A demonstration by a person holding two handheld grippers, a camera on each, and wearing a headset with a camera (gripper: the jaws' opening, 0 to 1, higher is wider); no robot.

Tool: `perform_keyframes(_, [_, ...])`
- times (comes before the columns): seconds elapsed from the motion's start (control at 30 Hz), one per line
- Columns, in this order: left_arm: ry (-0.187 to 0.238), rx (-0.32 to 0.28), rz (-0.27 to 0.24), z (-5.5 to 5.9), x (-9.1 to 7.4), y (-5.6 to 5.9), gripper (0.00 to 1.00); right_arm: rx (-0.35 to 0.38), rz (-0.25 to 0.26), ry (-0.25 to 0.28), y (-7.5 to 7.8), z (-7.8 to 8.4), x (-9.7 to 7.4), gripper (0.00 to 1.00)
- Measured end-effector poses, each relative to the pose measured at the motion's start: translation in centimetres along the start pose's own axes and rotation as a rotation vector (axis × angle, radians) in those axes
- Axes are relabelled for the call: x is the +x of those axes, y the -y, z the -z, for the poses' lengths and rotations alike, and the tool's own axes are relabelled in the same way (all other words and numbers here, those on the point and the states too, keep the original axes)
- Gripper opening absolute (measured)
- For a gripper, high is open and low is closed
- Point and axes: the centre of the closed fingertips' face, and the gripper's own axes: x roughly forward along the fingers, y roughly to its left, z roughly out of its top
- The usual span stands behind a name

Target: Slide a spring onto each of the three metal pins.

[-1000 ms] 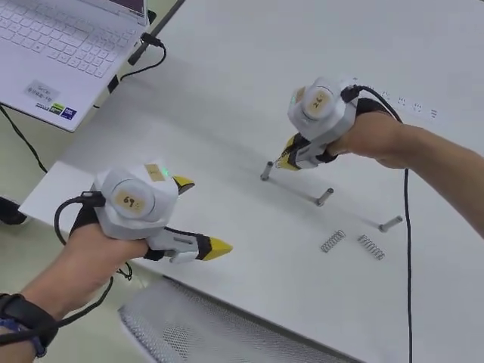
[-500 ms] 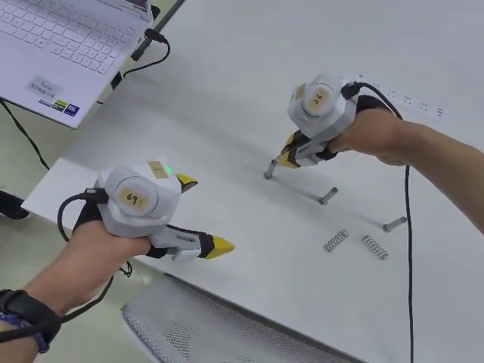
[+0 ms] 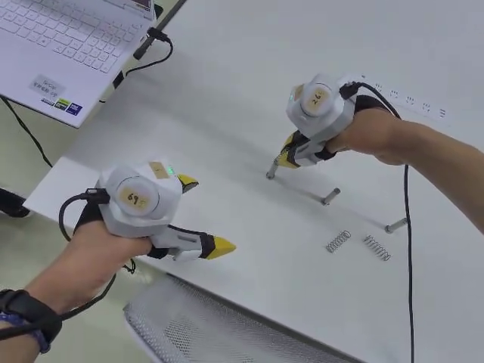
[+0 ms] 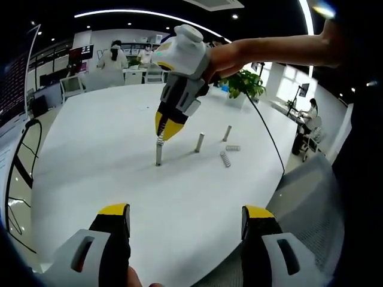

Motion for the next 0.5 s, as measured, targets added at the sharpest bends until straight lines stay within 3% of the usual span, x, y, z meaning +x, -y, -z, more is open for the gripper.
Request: perform_keyframes(0.5, [-0.004,-0.014,0.001,0.5,-0.2,0.1,0.73,-0.016,-0.015,-0.03,-0.1,0.3,1.1,0.09])
